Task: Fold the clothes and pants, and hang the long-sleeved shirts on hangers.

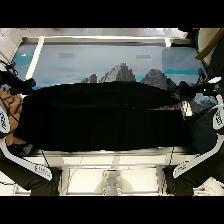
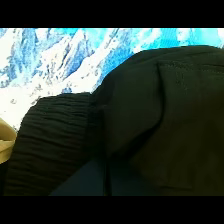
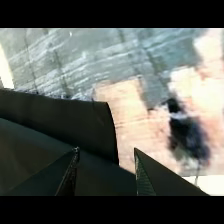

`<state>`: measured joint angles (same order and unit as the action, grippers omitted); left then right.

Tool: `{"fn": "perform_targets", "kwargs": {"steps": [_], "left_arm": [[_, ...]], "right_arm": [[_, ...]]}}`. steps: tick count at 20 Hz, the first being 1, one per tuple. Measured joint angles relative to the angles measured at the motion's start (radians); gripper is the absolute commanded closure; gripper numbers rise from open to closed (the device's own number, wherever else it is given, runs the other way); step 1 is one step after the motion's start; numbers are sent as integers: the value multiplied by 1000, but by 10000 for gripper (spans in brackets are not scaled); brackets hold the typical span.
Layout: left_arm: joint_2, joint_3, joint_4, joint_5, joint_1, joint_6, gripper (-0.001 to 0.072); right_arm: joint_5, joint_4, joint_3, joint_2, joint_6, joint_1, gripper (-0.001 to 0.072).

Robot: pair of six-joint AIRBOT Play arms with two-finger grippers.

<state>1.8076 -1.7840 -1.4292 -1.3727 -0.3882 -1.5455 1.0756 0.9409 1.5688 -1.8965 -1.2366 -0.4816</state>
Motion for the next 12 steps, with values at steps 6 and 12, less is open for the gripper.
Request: {"fn": "perform_targets", "kwargs": {"steps": [6,12], "left_arm": [[0,0,0,0,0,0,697],[1,0,0,0,0,0,697]], "right_arm": [[5,-61,39,-78,42,14,331],[8,-84,71,-124,52,56,569]]}}
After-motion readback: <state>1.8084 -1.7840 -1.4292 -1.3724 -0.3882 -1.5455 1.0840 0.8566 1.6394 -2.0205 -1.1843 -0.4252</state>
